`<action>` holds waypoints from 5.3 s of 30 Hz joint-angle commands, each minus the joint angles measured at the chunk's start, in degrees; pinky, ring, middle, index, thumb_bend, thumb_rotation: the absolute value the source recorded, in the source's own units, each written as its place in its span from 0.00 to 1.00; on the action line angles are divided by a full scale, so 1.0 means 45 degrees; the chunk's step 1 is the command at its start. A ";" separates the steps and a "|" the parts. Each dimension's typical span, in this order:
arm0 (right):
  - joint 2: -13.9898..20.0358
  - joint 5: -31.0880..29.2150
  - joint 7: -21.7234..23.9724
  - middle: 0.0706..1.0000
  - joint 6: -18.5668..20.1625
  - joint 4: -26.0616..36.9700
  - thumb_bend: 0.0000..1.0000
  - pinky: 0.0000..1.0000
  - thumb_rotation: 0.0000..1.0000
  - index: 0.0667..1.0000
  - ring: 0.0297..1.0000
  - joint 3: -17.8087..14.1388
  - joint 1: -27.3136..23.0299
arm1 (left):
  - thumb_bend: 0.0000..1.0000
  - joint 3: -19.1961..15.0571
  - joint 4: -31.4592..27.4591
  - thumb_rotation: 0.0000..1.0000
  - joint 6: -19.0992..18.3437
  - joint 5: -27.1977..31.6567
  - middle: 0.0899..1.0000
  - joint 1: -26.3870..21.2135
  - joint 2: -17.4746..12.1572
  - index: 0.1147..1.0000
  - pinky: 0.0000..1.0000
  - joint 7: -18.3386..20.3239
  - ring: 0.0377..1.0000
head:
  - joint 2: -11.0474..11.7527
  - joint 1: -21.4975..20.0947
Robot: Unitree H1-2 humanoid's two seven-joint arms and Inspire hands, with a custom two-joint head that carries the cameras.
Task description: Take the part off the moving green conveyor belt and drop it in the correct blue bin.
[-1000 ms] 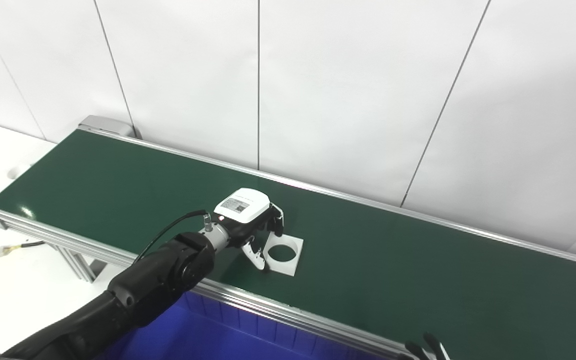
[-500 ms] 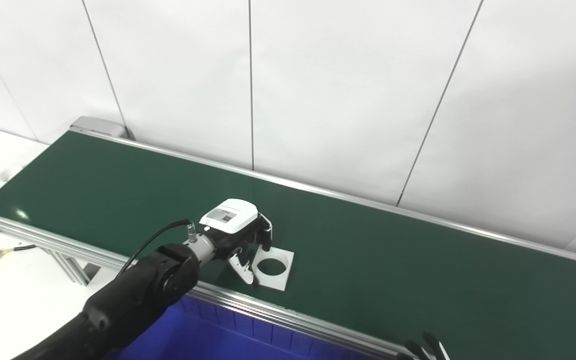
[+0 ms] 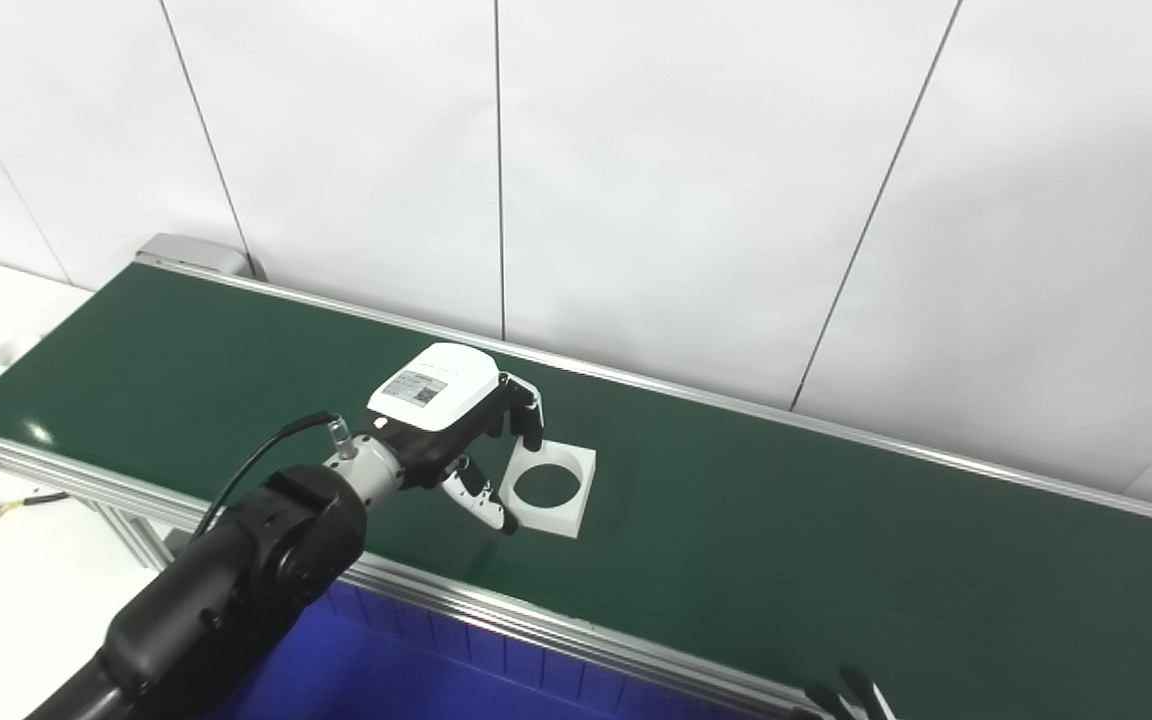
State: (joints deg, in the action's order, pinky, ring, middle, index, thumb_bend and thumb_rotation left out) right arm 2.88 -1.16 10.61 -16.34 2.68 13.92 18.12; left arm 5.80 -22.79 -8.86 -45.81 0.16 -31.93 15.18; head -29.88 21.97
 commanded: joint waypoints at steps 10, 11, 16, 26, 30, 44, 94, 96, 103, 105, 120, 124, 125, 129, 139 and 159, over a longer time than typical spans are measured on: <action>0.0034 -0.0095 0.0082 0.83 -0.0437 0.0597 0.67 0.69 0.54 0.92 0.77 -0.0004 -0.0018 | 0.52 -0.0795 -0.1743 0.00 0.0021 -0.0096 0.40 0.0335 0.0017 0.45 0.61 0.0488 0.50 | -0.0244 -0.0071; 0.0039 -0.0099 0.0082 0.83 -0.0418 0.0622 0.67 0.69 0.54 0.92 0.78 -0.0006 -0.0011 | 0.52 -0.0812 -0.1853 0.00 -0.0026 -0.0066 0.40 0.0369 0.0049 0.45 0.62 0.0601 0.51 | -0.0244 -0.0071; 0.0096 -0.0140 0.0095 0.83 -0.0245 0.0859 0.68 0.69 0.55 0.93 0.78 -0.0017 0.0032 | 0.51 -0.0845 -0.2794 0.00 -0.0099 0.0766 0.36 0.0959 0.0584 0.45 0.50 0.1084 0.41 | -0.0579 -0.0099; 0.0120 -0.0226 0.0076 0.83 0.0093 0.1430 0.68 0.69 0.54 0.93 0.79 -0.0001 0.0098 | 0.52 -0.0838 -0.4231 0.00 -0.0169 0.1122 0.39 0.1982 0.1387 0.44 0.51 0.1908 0.45 | -0.1986 -0.0776; 0.0103 -0.0129 0.0016 0.82 0.0358 0.1895 0.66 0.70 0.52 0.92 0.78 0.0022 0.0156 | 0.52 -0.0970 -0.4460 0.00 0.0016 0.1543 0.38 0.2316 0.1501 0.44 0.45 0.1873 0.41 | -0.2423 -0.1138; -0.0033 0.0091 -0.0128 0.80 0.1402 0.2889 0.73 0.67 0.54 0.89 0.75 0.0050 0.0084 | 0.52 -0.1490 -0.5133 0.00 0.0222 0.2648 0.37 0.3423 0.1478 0.45 0.39 0.1821 0.37 | -0.4419 -0.1929; 0.0084 -0.0421 -0.0334 0.77 0.2318 0.4060 0.70 0.63 0.58 0.87 0.73 -0.0499 0.0273 | 0.52 -0.0871 -0.0708 0.00 0.1660 -0.0985 0.36 0.6669 0.2486 0.45 0.48 -0.0680 0.41 | -0.5304 -0.0788; 0.0067 -0.0392 -0.0359 0.77 0.2303 0.4030 0.69 0.62 0.58 0.87 0.73 -0.0495 0.0255 | 0.52 -0.0739 -0.0527 0.00 0.1678 -0.1283 0.37 0.6709 0.2481 0.45 0.50 -0.0802 0.43 | -0.5287 -0.0804; 0.0008 -0.0351 -0.0409 0.77 0.2247 0.3965 0.67 0.60 0.58 0.87 0.72 -0.0466 0.0211 | 0.52 -0.0426 -0.0199 0.00 0.1564 -0.2177 0.43 0.6676 0.2426 0.43 0.59 -0.0952 0.51 | -0.5209 -0.0797; 0.0016 -0.0357 -0.0428 0.77 0.2253 0.3957 0.67 0.60 0.58 0.87 0.72 -0.0443 0.0204 | 0.52 -0.0418 -0.0138 0.00 0.1596 -0.2290 0.43 0.6657 0.2406 0.43 0.59 -0.1044 0.51 | -0.5191 -0.0810; 0.0013 -0.0498 -0.0414 0.77 0.2168 0.3924 0.68 0.62 0.59 0.87 0.73 -0.0383 0.0261 | 0.52 -0.0426 -0.0348 0.00 0.1087 -0.2537 0.38 0.6591 0.2531 0.47 0.52 -0.0675 0.48 | -0.5099 -0.0940; 0.0018 -0.0547 -0.0400 0.77 0.2135 0.3886 0.69 0.62 0.59 0.87 0.73 -0.0381 0.0259 | 0.52 -0.0435 -0.0429 0.05 0.0799 -0.2592 0.63 0.6574 0.2610 0.44 0.61 -0.0480 0.64 | -0.5072 -0.0948; 0.0015 -0.0543 -0.0403 0.77 0.2141 0.3887 0.69 0.62 0.60 0.88 0.73 -0.0377 0.0263 | 0.61 -0.0413 -0.0461 0.06 0.0696 -0.2674 0.69 0.6556 0.2597 0.57 0.63 -0.0284 0.68 | -0.5058 -0.0949; 0.0003 -0.0466 -0.0430 0.77 0.2162 0.3913 0.69 0.62 0.59 0.88 0.73 -0.0357 0.0287 | 0.70 -0.0342 -0.0657 0.10 0.0170 -0.2818 0.77 0.6515 0.2521 0.74 0.68 0.0709 0.75 | -0.5038 -0.1040; -0.0003 -0.0399 -0.0427 0.77 0.2004 0.3790 0.68 0.62 0.58 0.88 0.73 -0.0331 0.0255 | 0.80 -0.0308 -0.0672 0.08 0.0022 -0.3032 0.85 0.6456 0.2561 0.86 0.74 0.0827 0.81 | -0.4972 -0.1150; -0.0195 -0.0119 -0.0502 0.76 0.1472 0.3277 0.70 0.61 0.62 0.87 0.72 -0.0201 0.0307 | 0.43 -0.0493 -0.4236 0.44 0.1279 0.0858 0.84 0.6480 0.3055 0.83 0.68 -0.0147 0.77 | -0.4507 -0.2847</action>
State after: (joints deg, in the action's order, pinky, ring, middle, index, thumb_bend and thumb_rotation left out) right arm 2.70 -1.72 8.40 -6.14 16.36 12.79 19.67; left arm 4.01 -39.59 -4.21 -44.87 29.78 -18.21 14.74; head -50.19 9.16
